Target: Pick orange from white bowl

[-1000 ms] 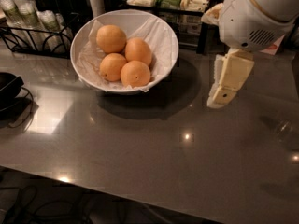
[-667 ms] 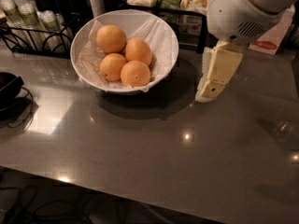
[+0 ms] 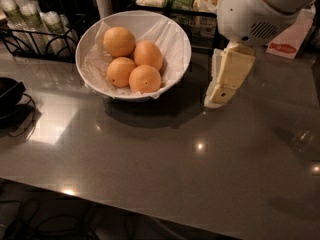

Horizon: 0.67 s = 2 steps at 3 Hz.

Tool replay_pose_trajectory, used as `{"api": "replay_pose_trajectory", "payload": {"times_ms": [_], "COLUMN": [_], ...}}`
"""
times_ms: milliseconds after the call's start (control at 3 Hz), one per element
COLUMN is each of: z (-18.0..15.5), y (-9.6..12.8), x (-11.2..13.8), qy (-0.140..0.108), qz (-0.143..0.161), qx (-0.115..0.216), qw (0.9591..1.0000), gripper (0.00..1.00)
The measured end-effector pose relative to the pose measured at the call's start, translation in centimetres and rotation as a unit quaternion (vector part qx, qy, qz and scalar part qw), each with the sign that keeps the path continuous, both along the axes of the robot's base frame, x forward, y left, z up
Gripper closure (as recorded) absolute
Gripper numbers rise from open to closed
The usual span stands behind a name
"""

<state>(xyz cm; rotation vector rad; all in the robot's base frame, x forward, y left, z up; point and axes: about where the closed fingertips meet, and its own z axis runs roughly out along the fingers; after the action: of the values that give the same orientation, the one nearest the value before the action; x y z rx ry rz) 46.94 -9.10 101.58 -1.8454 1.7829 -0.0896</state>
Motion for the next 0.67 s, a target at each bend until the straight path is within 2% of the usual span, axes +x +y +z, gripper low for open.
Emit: {"api": "replay_pose_trajectory", "payload": {"times_ms": [333, 667], "z": [-0.4, 0.6], "y": [3.1, 7.0], "x": [1.9, 5.1], "qy": [-0.015, -0.044], "qz": [0.016, 0.032], "qx": [0.049, 0.098], "qw": [0.9985, 0.9936], "gripper": [0.00, 0.00]}}
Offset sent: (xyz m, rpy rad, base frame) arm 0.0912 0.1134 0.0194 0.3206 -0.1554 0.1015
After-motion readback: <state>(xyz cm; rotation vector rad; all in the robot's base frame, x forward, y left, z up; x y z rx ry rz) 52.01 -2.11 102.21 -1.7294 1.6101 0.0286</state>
